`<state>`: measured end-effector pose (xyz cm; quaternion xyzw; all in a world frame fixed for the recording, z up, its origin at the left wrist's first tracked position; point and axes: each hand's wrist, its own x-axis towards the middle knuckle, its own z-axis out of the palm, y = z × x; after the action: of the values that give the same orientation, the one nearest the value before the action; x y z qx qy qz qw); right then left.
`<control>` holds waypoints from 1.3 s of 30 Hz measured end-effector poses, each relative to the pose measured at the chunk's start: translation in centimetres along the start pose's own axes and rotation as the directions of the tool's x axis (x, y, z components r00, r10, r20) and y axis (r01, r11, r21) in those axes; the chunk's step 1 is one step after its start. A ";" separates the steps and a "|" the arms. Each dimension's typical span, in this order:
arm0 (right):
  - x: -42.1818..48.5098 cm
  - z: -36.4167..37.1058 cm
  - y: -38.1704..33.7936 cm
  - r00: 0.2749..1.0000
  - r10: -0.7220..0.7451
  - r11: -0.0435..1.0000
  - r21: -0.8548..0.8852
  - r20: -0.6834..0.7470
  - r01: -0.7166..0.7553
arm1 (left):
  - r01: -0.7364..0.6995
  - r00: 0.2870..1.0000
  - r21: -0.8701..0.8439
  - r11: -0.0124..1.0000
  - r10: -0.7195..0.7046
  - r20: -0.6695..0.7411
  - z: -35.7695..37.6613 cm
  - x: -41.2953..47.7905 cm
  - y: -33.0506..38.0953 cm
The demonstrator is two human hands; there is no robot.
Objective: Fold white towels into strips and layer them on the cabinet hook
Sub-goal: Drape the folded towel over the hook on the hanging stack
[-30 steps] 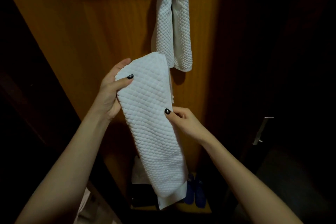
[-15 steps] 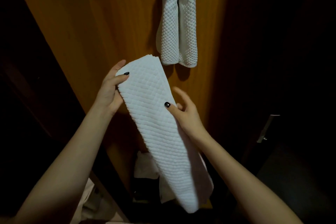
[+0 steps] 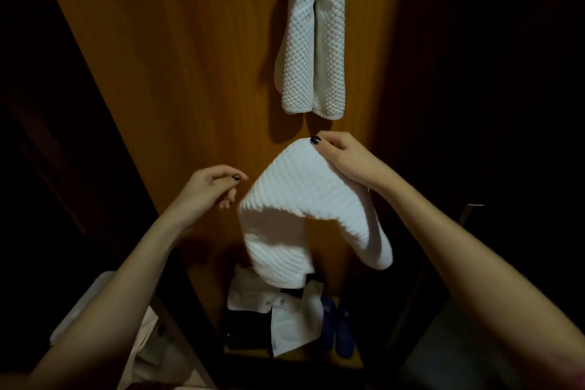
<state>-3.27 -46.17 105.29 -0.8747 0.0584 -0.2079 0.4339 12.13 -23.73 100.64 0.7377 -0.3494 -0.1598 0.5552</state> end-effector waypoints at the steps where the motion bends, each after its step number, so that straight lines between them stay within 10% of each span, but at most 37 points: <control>1: 0.3 -0.1 -0.4 0.996 -0.018 0.998 -0.051 0.089 0.023 | -0.081 0.997 0.052 0.995 0.081 0.013 0.7 0.3 0.4; 7: -0.2 -2.4 -2.2 0.967 -0.048 0.974 -0.204 0.250 0.101 | -0.097 0.891 -0.192 0.977 0.171 0.420 6.3 1.7 3.0; 14: -3.1 -6.5 -2.2 0.988 -0.002 0.997 -0.077 0.156 0.014 | -0.090 0.875 -0.429 0.899 0.277 0.398 9.1 2.8 5.0; 21: -4.6 -8.0 -2.9 0.985 0.016 0.992 -0.129 0.171 0.007 | -0.238 0.748 -0.264 0.935 0.350 0.564 9.6 2.4 7.3; 26: -5.7 -9.1 -2.8 0.990 0.019 0.985 -0.171 0.140 0.005 | -0.414 0.798 -0.193 0.890 0.457 0.393 10.6 1.7 6.9; 39: -6.3 -11.0 -2.1 0.998 -0.025 0.999 -0.035 0.065 0.027 | -0.250 0.796 -0.388 0.887 0.416 0.439 12.3 2.1 7.6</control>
<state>-13.72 -51.18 110.90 -0.8892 0.0367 -0.1843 0.4172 3.38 -34.94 103.95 0.4976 -0.5797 -0.3007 0.5709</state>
